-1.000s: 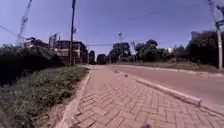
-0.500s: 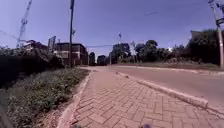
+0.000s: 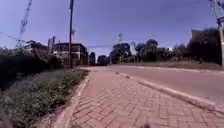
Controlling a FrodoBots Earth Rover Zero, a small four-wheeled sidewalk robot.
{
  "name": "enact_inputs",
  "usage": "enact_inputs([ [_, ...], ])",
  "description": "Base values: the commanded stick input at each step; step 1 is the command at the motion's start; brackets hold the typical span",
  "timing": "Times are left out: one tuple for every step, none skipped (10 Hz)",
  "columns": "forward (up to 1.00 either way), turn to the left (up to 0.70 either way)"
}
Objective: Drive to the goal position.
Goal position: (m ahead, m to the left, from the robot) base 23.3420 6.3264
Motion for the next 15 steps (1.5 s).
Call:
enact_inputs([
  [0.30,0.00],
  [0.30,0.00],
  [0.30,0.00],
  [0.30,0.00],
  [0.30,0.00],
  [0.30,0.00],
  [0.30,0.00],
  [0.30,0.00],
  [0.30,0.00],
  [0.30,0.00],
  [0.30,0.00],
  [0.30,0.00],
  [0.30,0.00],
  [0.30,0.00],
  [0.30,0.00],
])
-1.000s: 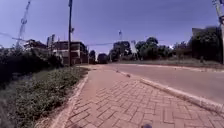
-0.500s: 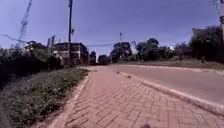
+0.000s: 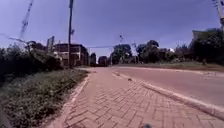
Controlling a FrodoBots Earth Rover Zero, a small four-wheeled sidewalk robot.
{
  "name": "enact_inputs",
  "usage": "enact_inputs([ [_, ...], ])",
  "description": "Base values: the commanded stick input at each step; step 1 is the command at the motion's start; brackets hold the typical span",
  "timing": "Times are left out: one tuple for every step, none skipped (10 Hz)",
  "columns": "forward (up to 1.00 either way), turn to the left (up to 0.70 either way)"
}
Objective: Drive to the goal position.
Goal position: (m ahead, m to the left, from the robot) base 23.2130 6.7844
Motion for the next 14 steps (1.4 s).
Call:
enact_inputs([
  [0.30,0.00],
  [0.30,0.00],
  [0.30,0.00],
  [0.30,0.00],
  [0.30,0.00],
  [0.30,0.00],
  [0.30,0.00],
  [0.30,0.00],
  [0.30,0.00],
  [0.30,0.00],
  [0.30,0.00],
  [0.30,0.00],
  [0.30,0.00],
  [0.30,0.00],
])
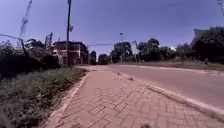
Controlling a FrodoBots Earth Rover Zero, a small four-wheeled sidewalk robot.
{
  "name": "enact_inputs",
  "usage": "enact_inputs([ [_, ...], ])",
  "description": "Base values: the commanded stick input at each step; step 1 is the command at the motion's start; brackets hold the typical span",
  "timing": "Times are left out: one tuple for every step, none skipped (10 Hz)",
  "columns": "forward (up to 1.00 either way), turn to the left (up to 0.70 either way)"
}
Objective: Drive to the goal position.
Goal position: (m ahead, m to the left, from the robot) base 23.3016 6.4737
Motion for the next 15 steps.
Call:
enact_inputs([
  [0.30,0.00],
  [0.30,0.00],
  [0.30,0.00],
  [0.30,0.00],
  [0.30,0.00],
  [0.30,0.00],
  [0.30,0.00],
  [0.30,0.00],
  [0.30,0.00],
  [0.30,0.00],
  [0.30,0.00],
  [0.30,0.00],
  [0.30,0.00],
  [0.30,0.00],
  [0.30,0.00],
])
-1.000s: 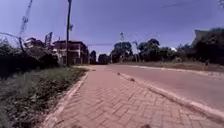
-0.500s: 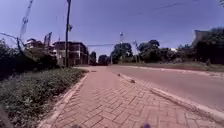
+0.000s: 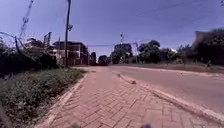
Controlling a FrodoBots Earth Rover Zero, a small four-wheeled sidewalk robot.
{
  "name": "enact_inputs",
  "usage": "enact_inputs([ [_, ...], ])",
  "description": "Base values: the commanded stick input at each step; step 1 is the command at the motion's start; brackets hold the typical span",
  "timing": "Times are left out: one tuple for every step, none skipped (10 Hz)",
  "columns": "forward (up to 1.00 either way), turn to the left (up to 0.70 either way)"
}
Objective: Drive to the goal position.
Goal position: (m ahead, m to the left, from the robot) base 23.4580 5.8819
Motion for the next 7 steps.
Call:
enact_inputs([
  [0.30,0.00],
  [0.30,0.00],
  [0.30,0.00],
  [0.30,0.00],
  [0.30,0.30],
  [0.30,0.66],
  [0.30,0.75],
])
